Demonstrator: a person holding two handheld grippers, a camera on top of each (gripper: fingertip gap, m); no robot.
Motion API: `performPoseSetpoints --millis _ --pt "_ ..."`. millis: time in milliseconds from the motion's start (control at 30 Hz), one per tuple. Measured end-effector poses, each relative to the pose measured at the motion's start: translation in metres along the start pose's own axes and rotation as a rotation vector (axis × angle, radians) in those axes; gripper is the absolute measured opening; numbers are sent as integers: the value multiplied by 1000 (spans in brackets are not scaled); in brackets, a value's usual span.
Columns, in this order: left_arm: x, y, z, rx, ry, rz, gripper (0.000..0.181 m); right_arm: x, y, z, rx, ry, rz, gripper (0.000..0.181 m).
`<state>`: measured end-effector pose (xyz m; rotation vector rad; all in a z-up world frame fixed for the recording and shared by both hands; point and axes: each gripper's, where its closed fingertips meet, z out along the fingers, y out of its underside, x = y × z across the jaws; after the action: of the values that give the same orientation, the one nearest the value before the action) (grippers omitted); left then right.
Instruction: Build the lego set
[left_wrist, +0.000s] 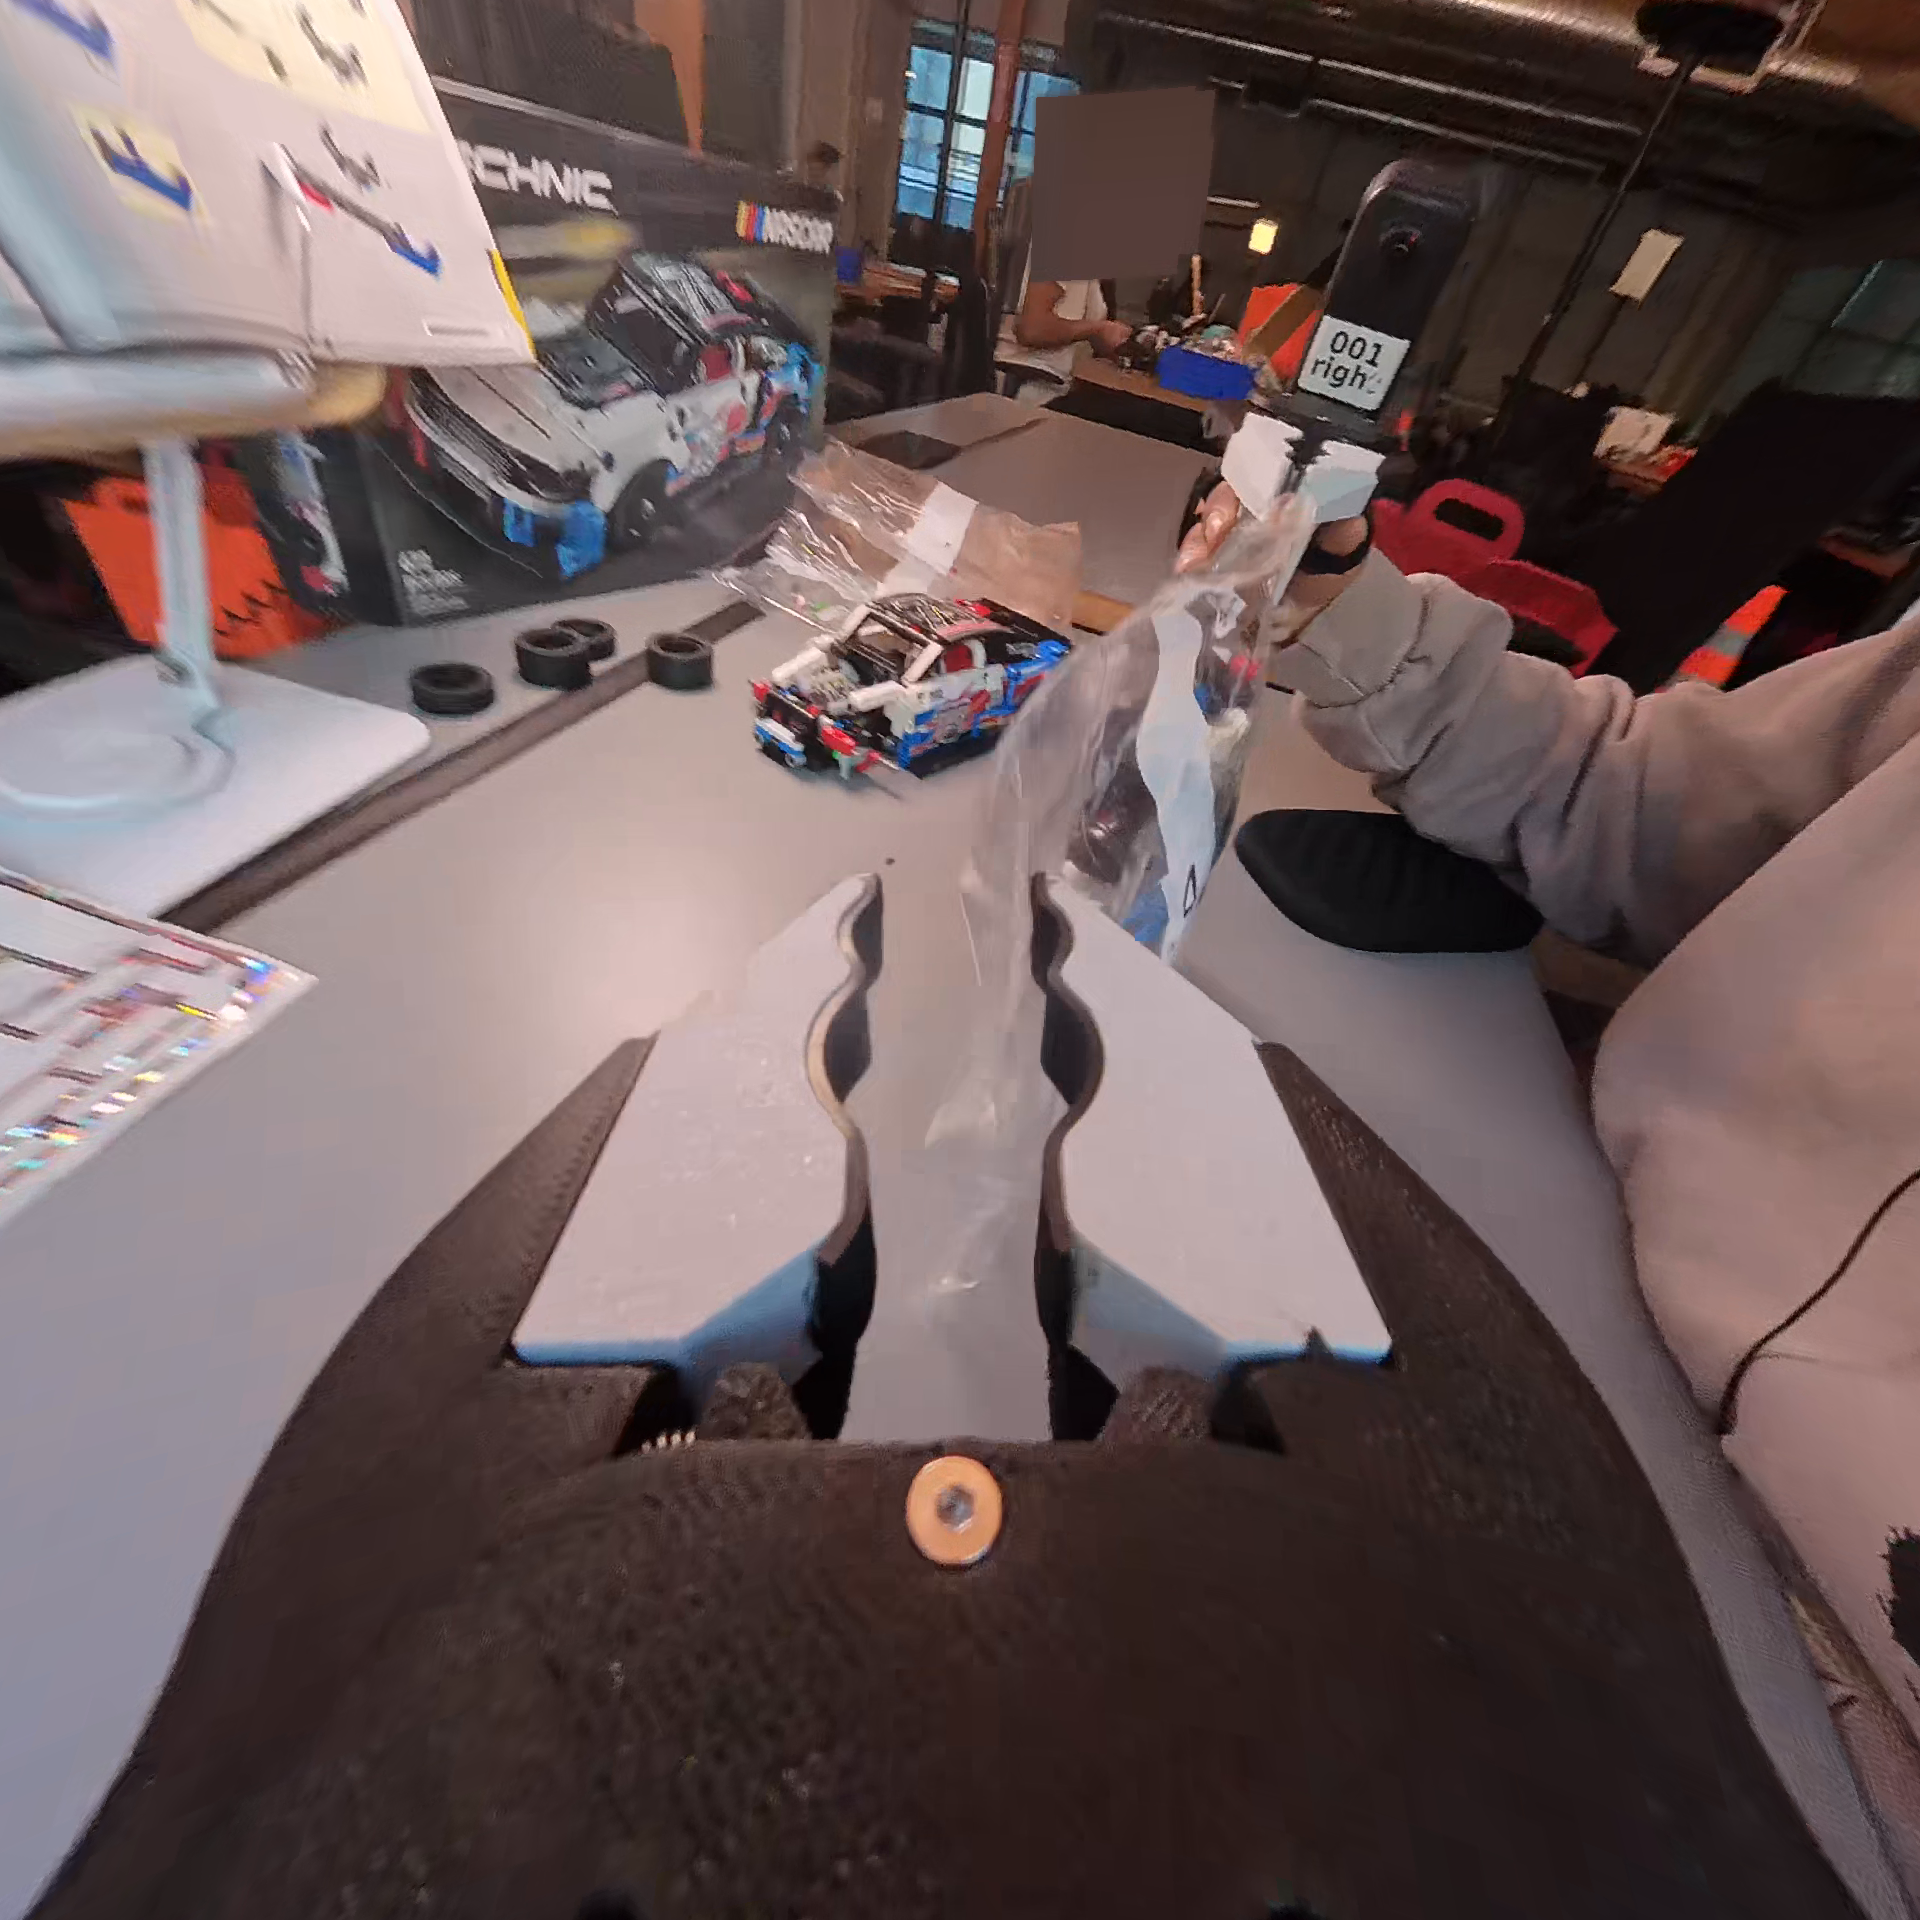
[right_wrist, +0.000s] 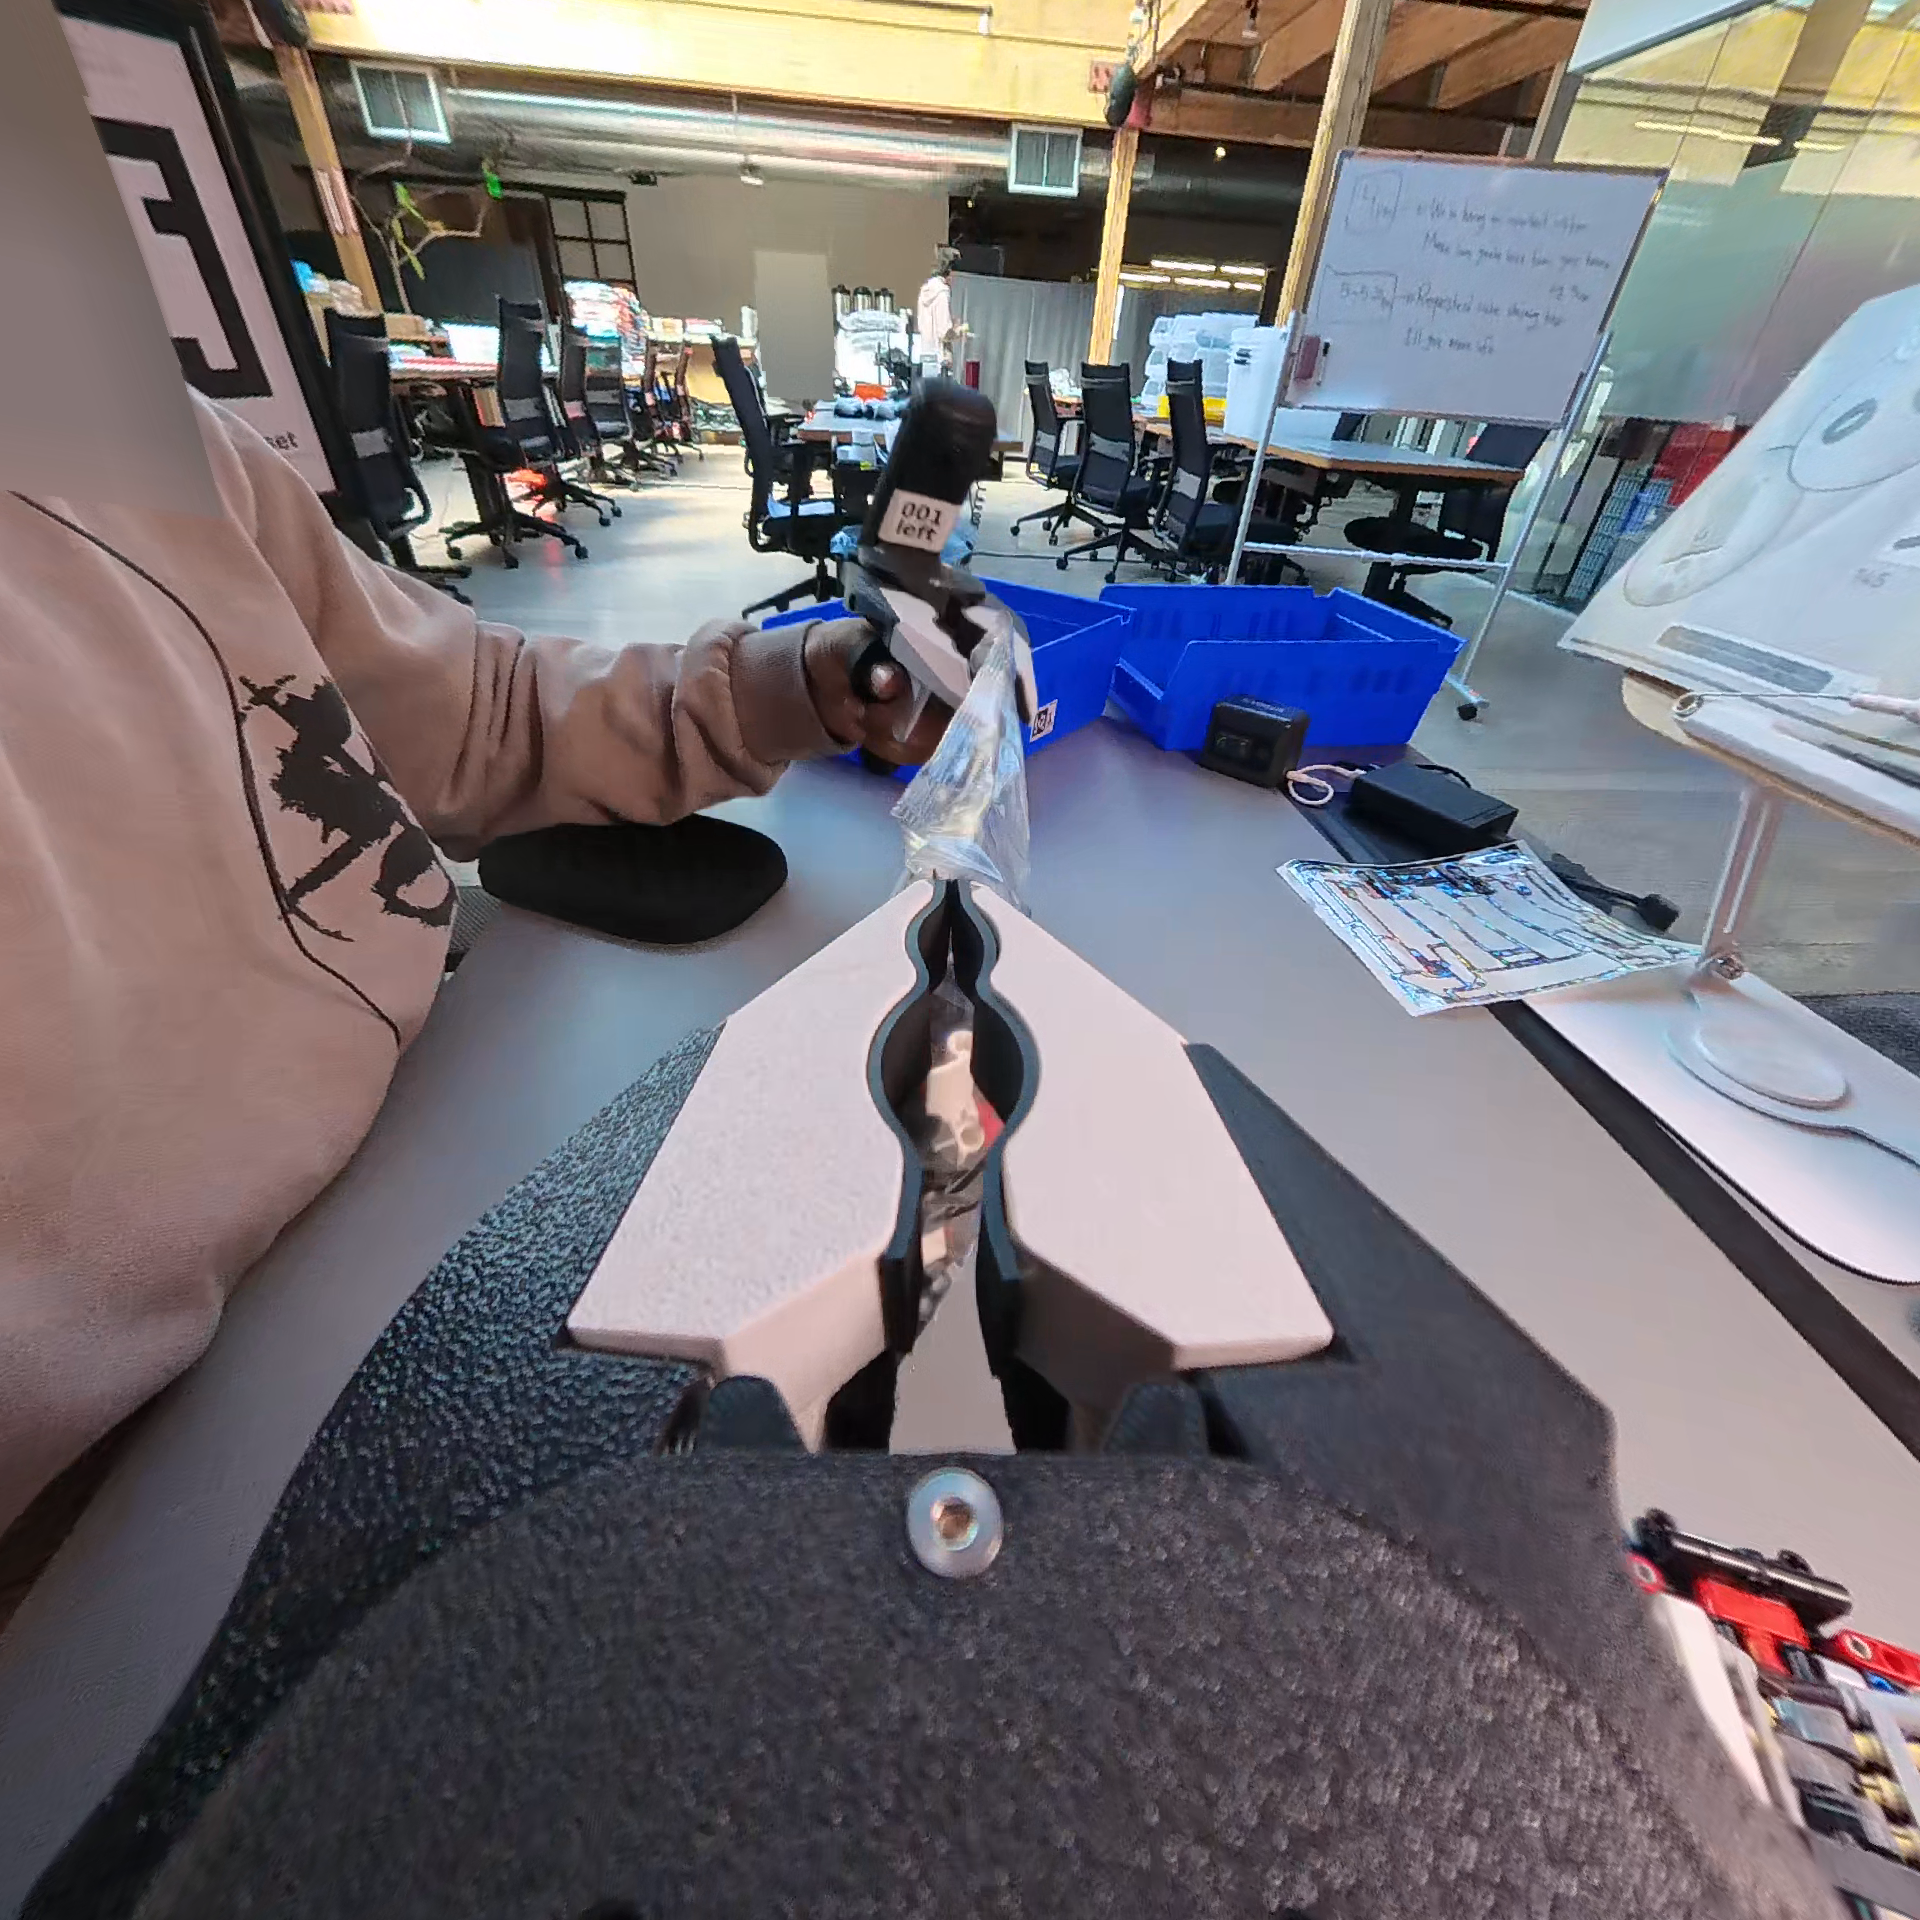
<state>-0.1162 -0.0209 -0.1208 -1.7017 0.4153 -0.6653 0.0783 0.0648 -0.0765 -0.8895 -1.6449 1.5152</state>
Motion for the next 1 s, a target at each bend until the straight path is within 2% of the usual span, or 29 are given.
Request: performPoseSetpoints --millis 67,133,233,333,400,433,500,600,667,733,800,867,900,933,1000 --pt "3 -29 -10 2 -73 135 40 3 -6 2 -37 21 -38 0" --pt "16 -54 -6 -35 -121 299 47 2 -16 9 -68 9 -76 0" --pt "52 -74 27 -136 -59 464 53 -2 -43 26 -156 -22 -178 0" --pt "87 -73 71 -255 48 576 56 -8 -74 51 -275 -56 -297 0" --pt "102 -73 93 -277 84 632 44 -10 -87 66 -348 -55 -338 0" --pt "102 -77 100 -262 55 666 23 -15 -91 72 -363 -68 -353 0" --pt "98 -87 105 -219 5 695 18 -15 -96 78 -362 -28 -390 0" --pt "98 -98 96 -91 39 546 4 -7 -105 63 -235 60 -358 3" --pt "84 -98 86 -50 6 477 2 2 -86 41 -249 103 -295 25" --pt "79 -92 77 -17 44 399 1 3 -57 24 -281 99 -205 48" --pt "75 -90 69 21 64 353 0 17 -20 14 -339 149 -155 52" --pt "73 -91 62 60 102 298 0 23 11 11 -361 137 -74 47" --pt "72 -92 60 77 115 276 0 25 17 12 -331 127 -38 36" --pt "72 -92 57 89 127 257 0 25 16 13 -279 110 -15 15" --pt "69 -93 50 111 139 224 1 17 1 15 -161 57 -16 0"
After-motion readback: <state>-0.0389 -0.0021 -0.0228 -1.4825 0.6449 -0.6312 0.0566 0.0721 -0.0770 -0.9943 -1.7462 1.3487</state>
